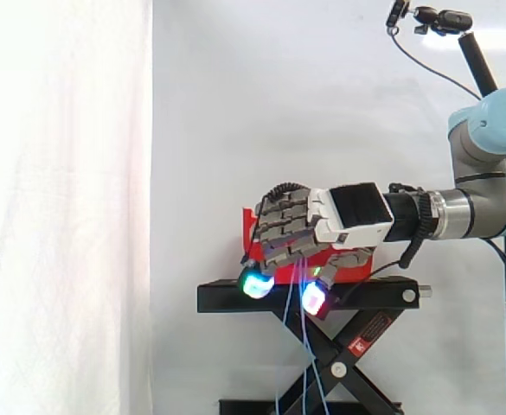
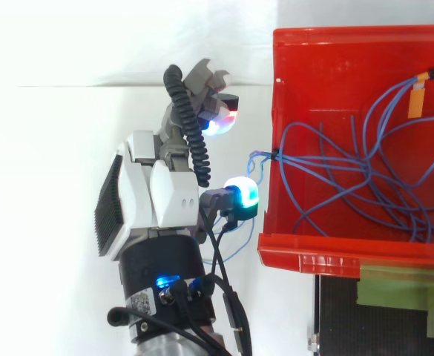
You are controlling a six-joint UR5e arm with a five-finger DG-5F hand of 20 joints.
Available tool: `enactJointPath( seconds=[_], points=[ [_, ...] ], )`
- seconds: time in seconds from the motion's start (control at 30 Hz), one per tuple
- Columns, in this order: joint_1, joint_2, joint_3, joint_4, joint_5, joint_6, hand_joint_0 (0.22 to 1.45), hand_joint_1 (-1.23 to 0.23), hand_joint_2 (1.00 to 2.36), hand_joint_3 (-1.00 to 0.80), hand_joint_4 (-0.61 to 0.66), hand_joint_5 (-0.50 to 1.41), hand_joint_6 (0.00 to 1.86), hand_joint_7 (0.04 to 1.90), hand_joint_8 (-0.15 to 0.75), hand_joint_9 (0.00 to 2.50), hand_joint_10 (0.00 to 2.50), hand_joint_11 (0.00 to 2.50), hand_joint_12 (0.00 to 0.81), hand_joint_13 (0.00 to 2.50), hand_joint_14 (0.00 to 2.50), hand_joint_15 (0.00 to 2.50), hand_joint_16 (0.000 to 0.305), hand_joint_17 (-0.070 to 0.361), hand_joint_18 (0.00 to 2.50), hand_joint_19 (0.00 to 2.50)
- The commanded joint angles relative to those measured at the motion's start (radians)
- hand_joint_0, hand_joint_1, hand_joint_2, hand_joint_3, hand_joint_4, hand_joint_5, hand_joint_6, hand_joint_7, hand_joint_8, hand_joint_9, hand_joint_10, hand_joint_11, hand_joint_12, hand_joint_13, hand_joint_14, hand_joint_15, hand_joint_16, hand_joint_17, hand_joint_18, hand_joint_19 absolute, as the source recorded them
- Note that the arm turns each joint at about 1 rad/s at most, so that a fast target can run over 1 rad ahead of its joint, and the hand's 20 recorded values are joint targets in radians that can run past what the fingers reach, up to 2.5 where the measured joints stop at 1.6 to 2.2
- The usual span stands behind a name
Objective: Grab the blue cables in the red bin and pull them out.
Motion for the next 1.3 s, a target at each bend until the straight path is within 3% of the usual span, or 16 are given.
enactJointPath(
  seconds=[0.0, 0.6, 1.03, 1.27],
  points=[
    [-0.001, 0.001, 0.0, -0.018, -0.004, -0.004, 0.7, -1.05, 1.0, -1.0, 0.08, 0.64, 0.0, 0.71, 0.262, 0.67, 0.02, 1.19, 0.373, 0.53, 0.02, 0.55, 0.049, 0.11, 0.36, 0.39],
    [-0.004, -0.001, 0.0, -0.013, -0.012, -0.03, 0.69, -1.04, 1.0, -1.0, 0.07, 0.65, 0.0, 0.73, 0.263, 0.68, 0.02, 1.19, 0.374, 0.54, 0.02, 0.56, 0.049, 0.11, 0.36, 0.39],
    [-0.011, -0.001, 0.0, -0.046, -0.018, -0.048, 0.69, -1.04, 1.0, -1.0, 0.07, 0.65, 0.0, 0.74, 0.264, 0.68, 0.02, 1.18, 0.374, 0.54, 0.02, 0.56, 0.049, 0.11, 0.36, 0.39],
    [-0.016, -0.001, 0.0, -0.041, -0.021, -0.048, 0.7, -1.05, 1.0, -1.0, 0.05, 0.64, 0.15, 0.71, 0.264, 0.69, 0.02, 1.16, 0.374, 0.54, 0.02, 0.55, 0.049, 0.109, 0.36, 0.39]
  ],
)
